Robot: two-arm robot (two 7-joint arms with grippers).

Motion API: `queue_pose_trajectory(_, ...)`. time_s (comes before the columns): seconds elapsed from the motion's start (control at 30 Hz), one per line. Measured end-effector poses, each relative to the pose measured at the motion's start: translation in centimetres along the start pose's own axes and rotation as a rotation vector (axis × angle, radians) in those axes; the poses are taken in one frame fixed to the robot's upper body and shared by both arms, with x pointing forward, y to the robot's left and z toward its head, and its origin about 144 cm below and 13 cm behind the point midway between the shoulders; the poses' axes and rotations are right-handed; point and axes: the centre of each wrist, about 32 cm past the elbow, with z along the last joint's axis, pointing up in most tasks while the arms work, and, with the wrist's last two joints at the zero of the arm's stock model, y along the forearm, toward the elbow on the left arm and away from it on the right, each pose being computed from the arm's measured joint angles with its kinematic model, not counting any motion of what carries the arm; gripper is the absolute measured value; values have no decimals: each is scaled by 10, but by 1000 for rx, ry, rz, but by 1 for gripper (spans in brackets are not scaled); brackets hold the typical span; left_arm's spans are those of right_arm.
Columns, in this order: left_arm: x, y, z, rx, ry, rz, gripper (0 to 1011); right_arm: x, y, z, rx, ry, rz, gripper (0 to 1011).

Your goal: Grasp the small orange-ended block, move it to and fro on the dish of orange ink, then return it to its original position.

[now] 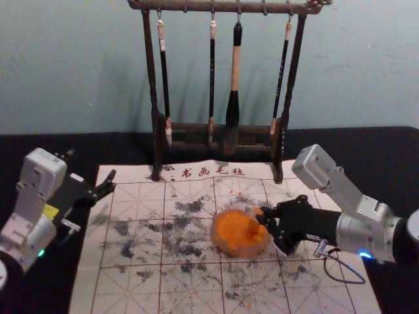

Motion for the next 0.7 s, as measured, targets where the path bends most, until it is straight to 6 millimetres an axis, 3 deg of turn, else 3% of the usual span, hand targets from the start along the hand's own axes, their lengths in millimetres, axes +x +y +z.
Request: queue_pose_trajectory(0.7, 0, 0, 0, 0, 0, 0, 1001, -11, -7, -3, 5, 41, 48, 57)
